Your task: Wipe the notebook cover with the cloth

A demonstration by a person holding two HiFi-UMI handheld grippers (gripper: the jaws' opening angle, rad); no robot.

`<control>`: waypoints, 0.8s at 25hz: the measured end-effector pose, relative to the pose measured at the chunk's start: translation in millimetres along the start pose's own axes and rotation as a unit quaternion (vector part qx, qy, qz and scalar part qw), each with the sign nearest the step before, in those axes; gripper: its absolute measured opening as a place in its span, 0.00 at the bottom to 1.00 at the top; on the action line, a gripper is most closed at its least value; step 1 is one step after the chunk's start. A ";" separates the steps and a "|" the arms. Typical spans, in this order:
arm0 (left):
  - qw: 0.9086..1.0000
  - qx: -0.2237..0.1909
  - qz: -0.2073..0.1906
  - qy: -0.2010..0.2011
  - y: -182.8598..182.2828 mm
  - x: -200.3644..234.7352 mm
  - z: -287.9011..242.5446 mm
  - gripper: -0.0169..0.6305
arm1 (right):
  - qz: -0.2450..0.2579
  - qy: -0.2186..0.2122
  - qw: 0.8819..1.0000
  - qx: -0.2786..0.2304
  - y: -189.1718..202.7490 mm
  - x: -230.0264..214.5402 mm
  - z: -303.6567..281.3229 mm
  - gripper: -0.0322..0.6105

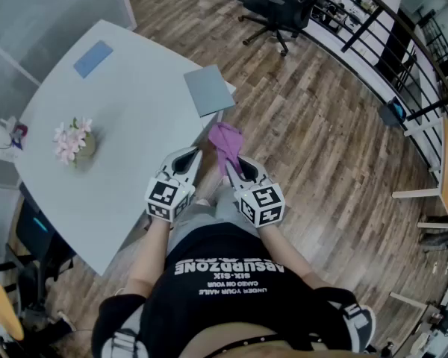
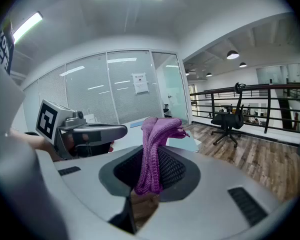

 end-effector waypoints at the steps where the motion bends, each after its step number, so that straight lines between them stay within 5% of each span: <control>1: 1.000 0.000 0.001 -0.001 -0.8 1.9 0.2 0.05 | -0.001 0.001 1.000 0.002 -0.6 -0.3 -2.3 0.18; 20: 0.998 0.021 0.029 -0.049 -10.2 75.2 -23.7 0.05 | -0.005 -0.020 1.000 0.019 -19.3 -39.2 -82.4 0.18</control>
Point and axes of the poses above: the fingertips, and each gripper's own axes: z backward along the fingers, x to its left, y out of its underside, the point moved 8 cm from there along z, backward along the fingers, and after that the axes turned 14 degrees about z, right-handed, at the moved point
